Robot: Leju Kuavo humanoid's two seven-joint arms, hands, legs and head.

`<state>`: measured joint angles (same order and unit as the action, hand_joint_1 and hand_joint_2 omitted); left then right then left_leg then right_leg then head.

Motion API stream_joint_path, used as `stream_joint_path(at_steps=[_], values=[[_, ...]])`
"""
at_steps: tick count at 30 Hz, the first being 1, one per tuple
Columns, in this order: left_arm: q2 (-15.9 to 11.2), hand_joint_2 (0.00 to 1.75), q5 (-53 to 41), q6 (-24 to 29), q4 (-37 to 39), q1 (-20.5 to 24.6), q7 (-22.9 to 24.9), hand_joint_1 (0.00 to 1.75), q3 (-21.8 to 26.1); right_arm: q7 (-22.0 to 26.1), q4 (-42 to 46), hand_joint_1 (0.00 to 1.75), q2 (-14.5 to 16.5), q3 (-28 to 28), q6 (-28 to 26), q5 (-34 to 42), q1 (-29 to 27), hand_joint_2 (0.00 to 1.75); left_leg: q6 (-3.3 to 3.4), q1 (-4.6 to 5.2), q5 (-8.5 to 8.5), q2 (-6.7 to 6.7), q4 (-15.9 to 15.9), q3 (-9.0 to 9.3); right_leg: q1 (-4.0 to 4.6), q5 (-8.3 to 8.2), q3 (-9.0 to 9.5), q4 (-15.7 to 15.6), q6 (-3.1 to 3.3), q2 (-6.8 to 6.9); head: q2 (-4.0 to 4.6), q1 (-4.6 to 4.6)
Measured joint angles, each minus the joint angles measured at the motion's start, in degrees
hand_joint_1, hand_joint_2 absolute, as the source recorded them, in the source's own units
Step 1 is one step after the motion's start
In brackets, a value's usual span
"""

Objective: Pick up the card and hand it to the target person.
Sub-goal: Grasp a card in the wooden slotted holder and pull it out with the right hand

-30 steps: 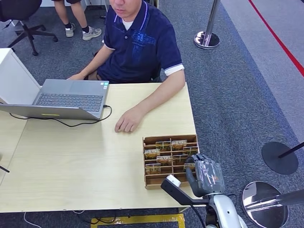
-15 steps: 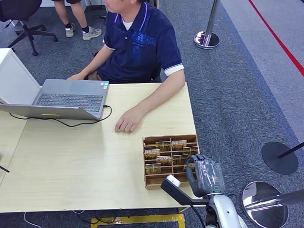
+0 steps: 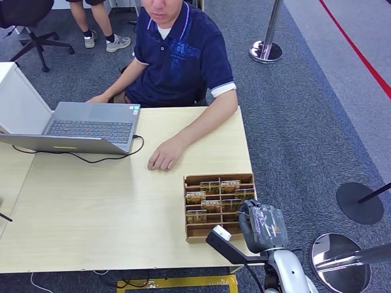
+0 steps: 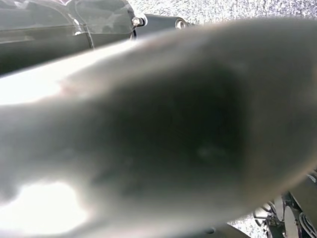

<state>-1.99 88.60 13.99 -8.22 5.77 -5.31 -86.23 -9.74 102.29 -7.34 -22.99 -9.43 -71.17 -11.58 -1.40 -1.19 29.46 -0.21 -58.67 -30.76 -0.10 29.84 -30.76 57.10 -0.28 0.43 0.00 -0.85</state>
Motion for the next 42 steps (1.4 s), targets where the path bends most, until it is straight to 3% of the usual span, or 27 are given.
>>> stream_joint_path(at_steps=[2, 6, 12, 26, 42], values=[[0.0, 0.0, 0.0, -0.2, 0.0, 0.0, -0.1, 0.0, 0.0, 0.0, 0.0, 1.63, 0.0, 0.0, 0.0, 0.0, 0.0, 1.75, 0.0, 0.0, 0.0, 0.0, 0.0, 0.01, 0.0, 0.0, 0.01, 0.0, 0.0, 0.0, 0.0, 0.01], [-0.1, 1.75, 0.0, -3.5, 0.0, 0.0, -1.6, 0.0, -0.1, 0.4, 0.0, 1.65, 0.0, 0.0, 0.2, 0.0, 0.1, 1.75, 0.0, 0.0, 0.0, 0.0, 0.0, 0.03, 0.0, 0.0, 0.04, 0.0, 0.0, 0.0, 0.0, 0.0], [-0.1, 1.75, 0.0, -6.0, 0.0, 0.0, -3.2, 0.0, -0.4, 1.6, 0.0, 1.66, 0.1, 0.0, 1.1, 1.2, 0.4, 1.75, 0.0, 0.0, 0.0, 0.01, 0.0, 0.06, 0.0, 0.0, 0.07, 0.0, 0.0, -0.01, 0.0, 0.01], [-0.1, 1.75, 0.0, -6.4, 0.0, 0.0, -4.3, 0.0, -0.4, 8.9, -0.1, 1.66, 0.6, 0.1, 6.3, 13.5, 2.6, 1.75, 0.0, 0.0, 0.0, 0.02, 0.0, 0.09, 0.0, 0.0, 0.09, 0.0, 0.0, -0.02, 0.0, 0.0], [-0.1, 1.75, 0.0, -5.6, 0.0, 0.0, -4.2, 0.0, -0.4, 13.2, 6.1, 1.66, 0.5, 3.8, 0.6, 15.1, 8.0, 1.75, 0.0, 0.0, -0.01, 0.02, 0.0, 0.1, 0.0, -0.01, 0.1, 0.0, 0.0, -0.02, 0.0, 0.01]])
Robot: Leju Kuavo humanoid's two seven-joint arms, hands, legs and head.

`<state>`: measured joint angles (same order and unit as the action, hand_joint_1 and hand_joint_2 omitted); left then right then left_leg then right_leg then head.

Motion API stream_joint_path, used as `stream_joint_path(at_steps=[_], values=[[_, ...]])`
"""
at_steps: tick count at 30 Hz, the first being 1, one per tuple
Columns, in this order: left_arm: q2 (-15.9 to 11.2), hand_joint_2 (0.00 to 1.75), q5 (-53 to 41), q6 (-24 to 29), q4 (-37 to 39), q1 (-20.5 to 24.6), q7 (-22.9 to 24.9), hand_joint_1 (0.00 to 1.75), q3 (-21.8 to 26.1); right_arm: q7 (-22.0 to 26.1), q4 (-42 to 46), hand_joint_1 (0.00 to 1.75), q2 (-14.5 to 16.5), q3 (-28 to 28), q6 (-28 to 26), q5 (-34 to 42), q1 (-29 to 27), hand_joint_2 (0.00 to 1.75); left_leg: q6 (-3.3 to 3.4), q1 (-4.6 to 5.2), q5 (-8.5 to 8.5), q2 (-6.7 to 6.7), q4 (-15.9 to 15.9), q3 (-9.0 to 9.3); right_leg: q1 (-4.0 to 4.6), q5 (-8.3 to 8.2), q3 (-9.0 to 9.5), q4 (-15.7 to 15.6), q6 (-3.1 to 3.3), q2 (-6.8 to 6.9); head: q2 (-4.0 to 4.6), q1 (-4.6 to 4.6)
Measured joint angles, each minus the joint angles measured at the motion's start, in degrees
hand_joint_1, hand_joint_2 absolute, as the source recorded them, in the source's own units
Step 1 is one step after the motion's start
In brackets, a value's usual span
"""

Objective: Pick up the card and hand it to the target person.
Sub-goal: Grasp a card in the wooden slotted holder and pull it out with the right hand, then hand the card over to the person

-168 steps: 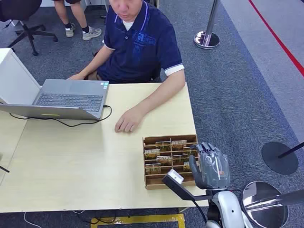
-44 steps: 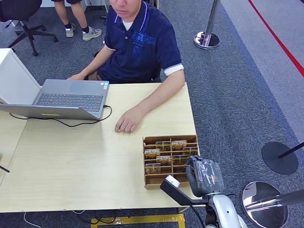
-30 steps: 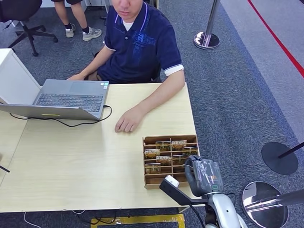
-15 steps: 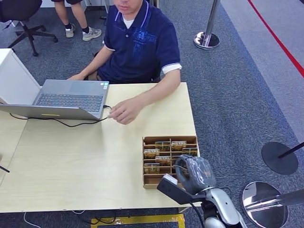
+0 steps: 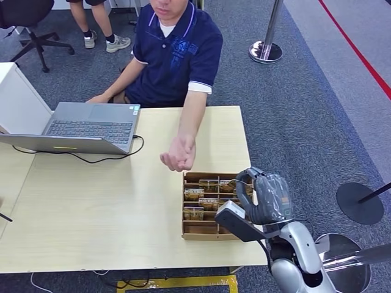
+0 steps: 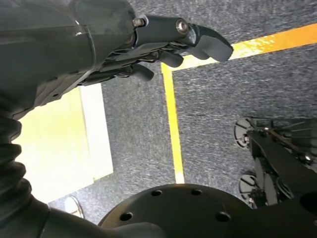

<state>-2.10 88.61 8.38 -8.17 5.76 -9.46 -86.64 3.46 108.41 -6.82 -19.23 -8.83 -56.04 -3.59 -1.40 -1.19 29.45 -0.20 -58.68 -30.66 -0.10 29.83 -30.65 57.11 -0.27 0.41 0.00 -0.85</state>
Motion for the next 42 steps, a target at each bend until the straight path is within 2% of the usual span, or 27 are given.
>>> stream_joint_path(at_steps=[5, 11, 18, 21, 27, 32, 37, 39, 40, 42], values=[[0.0, 1.75, 0.0, 0.0, 0.0, 0.0, 0.3, 0.0, 0.0, 0.8, 1.9, 1.66, 0.0, 0.6, -0.6, 0.3, 1.4, 1.75, 0.0, 0.0, 0.0, 0.01, 0.0, -0.01, 0.0, 0.0, -0.01, 0.0, 0.0, -0.01, 0.0, 0.01], [0.0, 1.75, -0.2, -0.1, 0.0, 0.1, 0.3, 0.0, -0.1, 3.0, 2.5, 1.66, 0.0, 0.3, 2.5, 5.4, 5.6, 1.75, -0.01, 0.0, -0.01, 0.01, 0.0, 0.0, 0.0, -0.01, 0.02, 0.0, 0.0, -0.01, 0.0, 0.01], [0.0, 1.75, -0.5, -0.3, 0.0, 0.5, 0.4, 0.0, -0.1, 4.8, -0.5, 1.66, 0.6, -2.8, 5.3, 10.5, 11.3, 1.75, -0.03, 0.0, -0.03, 0.0, 0.0, 0.01, 0.0, -0.02, 0.07, 0.0, 0.01, 0.03, 0.0, 0.01], [0.0, 1.75, -1.0, -0.5, 0.0, 0.9, 0.8, 0.0, -0.2, 5.1, -4.7, 1.66, 2.1, -5.2, 6.9, 13.6, 15.3, 1.75, -0.04, 0.0, -0.03, 0.09, 0.0, 0.05, 0.0, -0.02, 0.07, 0.1, 0.02, -0.04, 0.0, 0.0], [0.0, 1.75, -1.1, -0.4, 0.0, 1.2, 1.1, 0.0, -0.6, 4.7, -16.3, 1.66, 7.5, -9.4, 7.3, 16.8, 23.1, 1.75, -0.12, -0.01, -0.09, 0.07, 0.0, 0.08, 0.01, -0.02, 0.07, 0.1, 0.02, -0.03, 0.0, 0.01], [0.0, 1.75, -1.1, -0.5, 0.0, 1.3, 1.6, 0.0, -0.9, 4.5, -21.6, 1.66, 10.0, -10.5, 7.2, 17.2, 25.4, 1.75, -0.13, -0.01, -0.09, 0.06, 0.0, 0.06, 0.0, -0.02, 0.06, 0.1, 0.03, -0.02, 0.0, 0.0], [0.0, 1.75, -1.1, -0.9, 0.0, 1.2, 1.9, 0.0, -1.0, 4.3, -24.2, 1.66, 11.1, -10.8, 7.2, 17.5, 26.3, 1.75, -0.13, 0.0, -0.09, 0.06, 0.0, 0.06, -0.01, -0.02, 0.06, 0.1, 0.03, -0.02, 0.0, 0.0], [0.0, 1.75, -1.1, -1.2, 0.0, 1.2, 1.9, 0.0, -1.0, 4.3, -24.9, 1.53, 11.3, -10.8, 7.3, 17.6, 26.6, 1.75, -0.13, 0.0, -0.09, 0.06, 0.0, 0.07, -0.01, -0.02, 0.06, 0.1, 0.03, -0.02, 0.0, 0.01], [0.0, 1.75, -1.1, -1.3, 0.0, 1.2, 1.9, 0.0, -1.0, 4.3, -25.2, 1.31, 11.4, -10.9, 7.3, 17.6, 26.7, 1.75, -0.13, 0.0, -0.09, 0.06, 0.0, 0.07, -0.01, -0.02, 0.06, 0.1, 0.03, -0.02, 0.0, 0.01], [0.0, 1.75, -1.2, -1.4, 0.0, 1.2, 1.9, 0.0, -1.1, 4.3, -25.7, 0.68, 11.6, -10.9, 7.3, 17.7, 26.9, 1.75, -0.13, 0.0, -0.09, 0.06, 0.0, 0.08, -0.01, -0.02, 0.06, 0.1, 0.03, -0.02, 0.0, 0.01]])
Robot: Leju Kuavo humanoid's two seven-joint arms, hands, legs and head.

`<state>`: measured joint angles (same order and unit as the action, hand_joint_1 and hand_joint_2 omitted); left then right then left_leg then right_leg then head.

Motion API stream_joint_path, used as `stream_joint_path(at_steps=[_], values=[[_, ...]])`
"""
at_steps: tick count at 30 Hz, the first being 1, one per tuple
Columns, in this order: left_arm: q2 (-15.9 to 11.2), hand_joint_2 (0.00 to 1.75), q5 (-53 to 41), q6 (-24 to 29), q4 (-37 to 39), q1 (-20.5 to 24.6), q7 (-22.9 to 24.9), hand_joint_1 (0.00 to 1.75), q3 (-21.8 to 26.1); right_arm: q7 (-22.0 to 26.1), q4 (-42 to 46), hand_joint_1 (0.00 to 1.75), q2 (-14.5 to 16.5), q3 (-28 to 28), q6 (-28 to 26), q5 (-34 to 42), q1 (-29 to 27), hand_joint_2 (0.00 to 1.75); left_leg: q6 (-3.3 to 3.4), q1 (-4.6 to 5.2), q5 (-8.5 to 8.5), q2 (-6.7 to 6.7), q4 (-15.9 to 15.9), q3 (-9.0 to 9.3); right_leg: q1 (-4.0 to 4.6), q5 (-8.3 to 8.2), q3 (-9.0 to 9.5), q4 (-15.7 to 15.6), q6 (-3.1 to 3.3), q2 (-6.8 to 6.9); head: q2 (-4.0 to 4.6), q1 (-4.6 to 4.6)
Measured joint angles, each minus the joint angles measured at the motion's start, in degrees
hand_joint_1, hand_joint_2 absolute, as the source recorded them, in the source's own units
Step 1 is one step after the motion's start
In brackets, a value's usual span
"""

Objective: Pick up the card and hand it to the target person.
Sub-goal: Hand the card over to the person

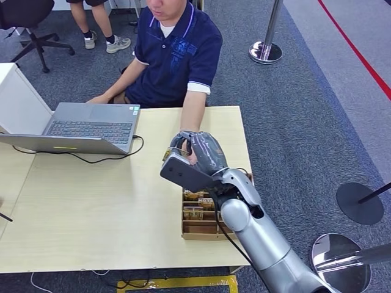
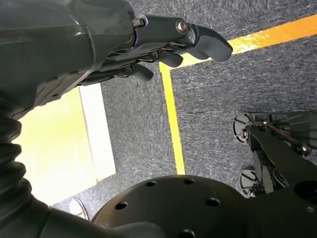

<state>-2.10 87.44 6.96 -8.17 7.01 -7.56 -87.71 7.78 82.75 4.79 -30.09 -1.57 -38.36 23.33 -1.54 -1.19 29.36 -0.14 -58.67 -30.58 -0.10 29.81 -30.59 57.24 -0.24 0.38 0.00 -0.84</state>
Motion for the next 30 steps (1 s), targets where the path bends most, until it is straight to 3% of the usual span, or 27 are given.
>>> stream_joint_path(at_steps=[1, 2, 4, 17, 23, 30], values=[[0.0, 1.31, 0.0, 0.0, 0.0, 0.0, 0.0, 0.0, 0.0, 0.0, -0.2, 0.33, 0.1, 0.0, 0.0, 0.0, 0.1, 1.75, 0.0, 0.0, 0.0, 0.0, 0.0, 0.0, 0.0, 0.0, 0.0, 0.0, 0.0, 0.0, 0.0, 0.01], [0.0, 0.87, 0.0, 0.0, 0.0, 0.0, -0.1, 0.0, 0.0, 0.0, -0.4, 0.13, 0.1, 0.0, 0.0, 0.0, 0.1, 1.75, 0.0, 0.0, 0.0, 0.0, 0.0, 0.0, 0.0, 0.0, 0.0, 0.0, 0.0, 0.0, 0.0, 0.01], [0.0, 0.0, 0.0, 0.0, 0.0, 0.0, -0.3, 0.0, -0.2, 0.0, -0.7, 0.0, 0.2, 0.0, 0.1, 0.0, 0.2, 1.75, 0.0, 0.0, 0.0, -0.01, 0.0, 0.0, 0.0, 0.0, 0.0, 0.0, 0.0, 0.0, 0.0, 0.01], [-0.3, 0.0, 0.4, 0.9, 0.0, 0.0, 0.2, 0.0, -0.5, 0.4, -1.7, 0.0, 0.4, 0.0, -0.7, 1.1, 0.4, 1.75, 0.0, 0.0, 0.0, -0.01, 0.0, 0.0, 0.0, 0.0, -0.01, 0.0, 0.0, 0.0, 0.0, -0.01], [-0.3, 0.0, 1.0, 1.6, 0.0, -0.2, 0.0, 0.0, -0.5, 2.8, 2.8, 0.0, -0.2, 1.7, -9.0, 1.1, -1.0, 1.75, 0.0, 0.0, 0.0, -0.01, 0.0, 0.01, 0.0, 0.0, -0.03, 0.0, 0.0, 0.0, 0.0, 0.0], [-0.3, 0.0, 1.2, 2.1, 0.0, -0.5, 0.0, 0.0, -0.4, 4.1, 14.5, 0.0, -2.3, 8.3, -17.0, -0.5, -6.1, 1.75, 0.01, 0.02, 0.02, -0.03, 0.0, -0.02, -0.02, 0.0, -0.07, 0.0, 0.0, 0.01, 0.0, -0.01]])
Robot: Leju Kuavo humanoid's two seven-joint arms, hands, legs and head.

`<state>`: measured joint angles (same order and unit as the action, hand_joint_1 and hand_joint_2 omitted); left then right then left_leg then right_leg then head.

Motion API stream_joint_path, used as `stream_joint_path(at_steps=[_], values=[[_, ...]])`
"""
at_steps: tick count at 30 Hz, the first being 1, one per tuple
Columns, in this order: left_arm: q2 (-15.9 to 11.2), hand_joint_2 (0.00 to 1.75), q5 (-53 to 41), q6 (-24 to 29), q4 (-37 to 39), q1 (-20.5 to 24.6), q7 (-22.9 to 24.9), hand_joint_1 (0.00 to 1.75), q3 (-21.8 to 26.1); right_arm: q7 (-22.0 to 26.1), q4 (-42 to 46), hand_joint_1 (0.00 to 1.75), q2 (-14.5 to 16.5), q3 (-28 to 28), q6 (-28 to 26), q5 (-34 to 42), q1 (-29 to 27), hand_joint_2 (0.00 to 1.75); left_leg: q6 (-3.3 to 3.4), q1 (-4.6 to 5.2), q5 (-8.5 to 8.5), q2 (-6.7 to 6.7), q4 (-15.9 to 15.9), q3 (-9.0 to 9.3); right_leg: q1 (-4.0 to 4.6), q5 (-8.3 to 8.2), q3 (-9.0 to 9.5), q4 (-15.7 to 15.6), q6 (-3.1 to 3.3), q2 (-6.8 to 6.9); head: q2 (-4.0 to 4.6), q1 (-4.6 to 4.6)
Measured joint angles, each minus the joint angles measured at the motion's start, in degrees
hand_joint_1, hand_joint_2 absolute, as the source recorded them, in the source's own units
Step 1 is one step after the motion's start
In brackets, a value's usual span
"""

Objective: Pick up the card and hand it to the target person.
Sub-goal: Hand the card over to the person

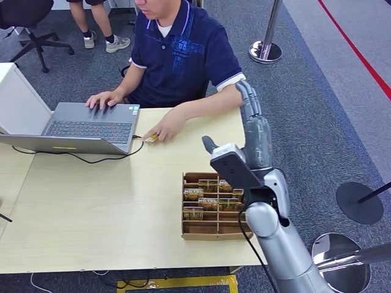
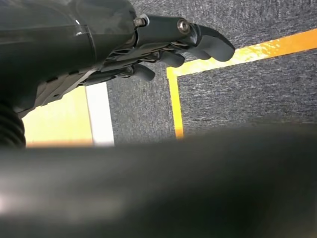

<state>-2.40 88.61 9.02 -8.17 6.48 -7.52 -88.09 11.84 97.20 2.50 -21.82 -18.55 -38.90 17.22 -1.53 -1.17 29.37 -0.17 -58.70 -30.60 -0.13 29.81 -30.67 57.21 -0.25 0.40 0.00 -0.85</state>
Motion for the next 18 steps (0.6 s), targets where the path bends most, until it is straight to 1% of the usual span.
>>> stream_joint_path(at_steps=[3, 6, 8, 11, 13, 15, 18], values=[[0.0, 0.0, 0.0, 0.2, 0.0, 0.0, 0.0, 0.0, 0.1, 0.0, 3.7, 0.0, -0.9, 3.5, -2.5, -0.3, -2.7, 1.75, 0.0, 0.0, 0.0, -0.01, 0.0, 0.02, 0.0, 0.0, 0.01, 0.0, 0.0, 0.02, 0.0, 0.01], [0.0, 0.0, 0.0, 0.3, 0.0, -0.2, -0.1, 0.0, 0.1, 0.0, 5.9, 0.0, -1.7, 8.8, -4.8, 0.7, -6.2, 1.75, 0.0, 0.0, 0.0, -0.05, 0.0, 0.0, 0.0, 0.0, 0.03, 0.0, 0.0, 0.06, 0.0, 0.01], [0.0, 0.0, 0.0, 0.4, 0.0, -0.2, -0.1, 0.0, 0.2, 0.1, 6.2, 0.0, -2.0, 12.8, -5.2, 1.9, -8.3, 1.75, 0.01, 0.0, 0.01, -0.04, 0.0, 0.01, 0.0, 0.0, 0.03, 0.0, 0.0, 0.04, 0.0, 0.01], [0.0, 0.0, 0.0, 0.3, 0.0, -0.1, -0.2, 0.0, 0.2, -1.0, 4.8, 0.0, -2.1, 19.5, -4.4, 3.9, -9.9, 1.75, 0.02, 0.0, 0.02, -0.04, 0.0, 0.01, -0.01, 0.0, 0.02, 0.0, 0.0, 0.04, 0.0, 0.0], [0.0, 0.0, 0.0, 0.3, 0.0, -0.1, -0.2, 0.0, 0.2, -1.8, 1.2, 0.0, -2.2, 25.0, -2.5, 5.9, -10.0, 1.75, 0.02, 0.0, 0.02, -0.06, 0.0, 0.02, -0.01, 0.0, 0.05, 0.0, 0.0, 0.04, 0.0, 0.01], [0.0, 0.0, 0.0, 0.1, 0.0, -0.1, -0.2, 0.0, 0.2, -2.2, -4.8, 0.0, -2.7, 30.5, -0.4, 8.2, -9.6, 1.75, 0.02, 0.01, 0.01, -0.11, 0.0, 0.02, -0.01, 0.0, 0.08, 0.0, 0.0, 0.1, 0.0, 0.01], [0.0, 0.0, 0.0, -0.1, 0.0, -0.1, 0.1, 0.0, 0.2, -0.1, -18.2, 0.0, -4.3, 38.0, 1.1, 10.5, -8.0, 1.75, 0.02, 0.02, 0.01, -0.17, 0.0, 0.02, -0.04, -0.01, 0.12, 0.0, -0.01, 0.25, 0.0, -0.01]])
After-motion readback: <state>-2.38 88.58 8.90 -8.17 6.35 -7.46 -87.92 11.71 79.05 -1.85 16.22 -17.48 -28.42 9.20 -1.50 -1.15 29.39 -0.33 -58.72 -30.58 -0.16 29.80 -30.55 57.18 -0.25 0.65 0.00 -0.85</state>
